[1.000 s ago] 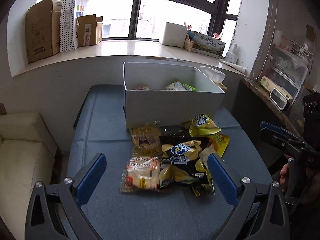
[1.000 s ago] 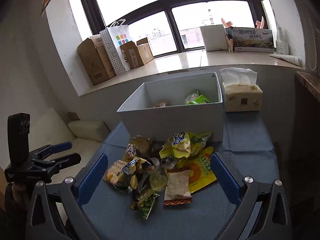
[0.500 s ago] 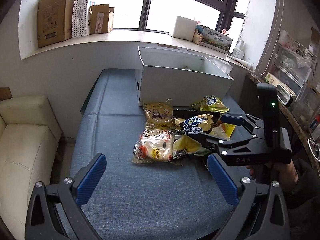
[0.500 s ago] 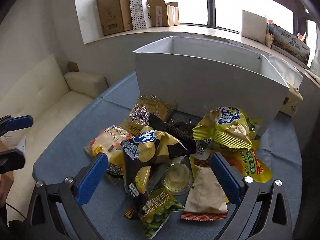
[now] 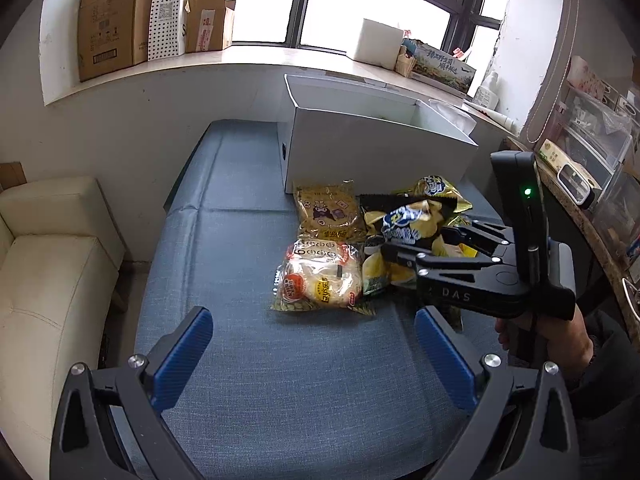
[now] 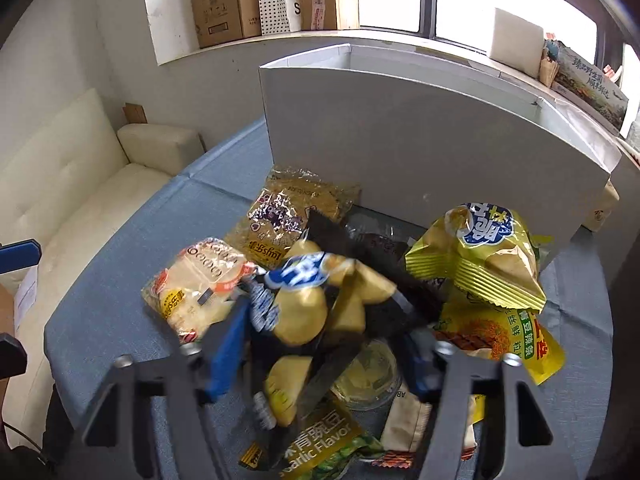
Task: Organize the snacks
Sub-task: 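Grasp the black-and-yellow chip bag with right tool while left tool grasps yellow chip bag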
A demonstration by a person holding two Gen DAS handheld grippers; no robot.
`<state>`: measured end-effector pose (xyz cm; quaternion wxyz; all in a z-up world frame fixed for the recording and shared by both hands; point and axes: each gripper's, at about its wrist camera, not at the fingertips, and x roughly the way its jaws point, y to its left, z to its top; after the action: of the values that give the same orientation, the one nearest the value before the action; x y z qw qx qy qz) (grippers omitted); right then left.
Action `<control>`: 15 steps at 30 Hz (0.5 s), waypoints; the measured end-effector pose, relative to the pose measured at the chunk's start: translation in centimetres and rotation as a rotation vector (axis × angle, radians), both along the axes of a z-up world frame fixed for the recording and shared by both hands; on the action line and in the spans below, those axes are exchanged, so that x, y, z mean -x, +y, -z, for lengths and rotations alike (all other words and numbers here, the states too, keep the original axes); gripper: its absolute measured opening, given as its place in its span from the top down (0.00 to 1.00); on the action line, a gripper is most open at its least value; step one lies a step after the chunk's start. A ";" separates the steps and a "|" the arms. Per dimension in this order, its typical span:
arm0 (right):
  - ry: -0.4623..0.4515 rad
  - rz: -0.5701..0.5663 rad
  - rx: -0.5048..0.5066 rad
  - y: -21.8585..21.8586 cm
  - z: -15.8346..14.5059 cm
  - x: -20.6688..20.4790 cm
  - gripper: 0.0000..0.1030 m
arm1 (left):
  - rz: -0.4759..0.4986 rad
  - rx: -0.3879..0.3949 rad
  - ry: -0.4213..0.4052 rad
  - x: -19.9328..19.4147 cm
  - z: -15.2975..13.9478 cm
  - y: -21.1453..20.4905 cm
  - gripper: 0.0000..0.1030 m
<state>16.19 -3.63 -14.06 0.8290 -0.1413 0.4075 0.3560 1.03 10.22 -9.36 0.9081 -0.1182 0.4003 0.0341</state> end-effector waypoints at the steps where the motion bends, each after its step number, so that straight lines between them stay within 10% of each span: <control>1: 0.001 -0.001 -0.017 -0.2 -0.3 0.0 0.53 | -0.001 0.001 0.001 0.0 0.1 0.0 0.00; 15: -0.166 0.192 -0.152 -11.1 -8.8 1.6 0.57 | 0.129 0.010 -0.016 -5.0 -1.7 -4.2 0.00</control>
<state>14.58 -14.69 -5.22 0.8983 -0.0672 0.3212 0.2922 6.03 6.03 -7.64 0.9109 -0.0969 0.4001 -0.0272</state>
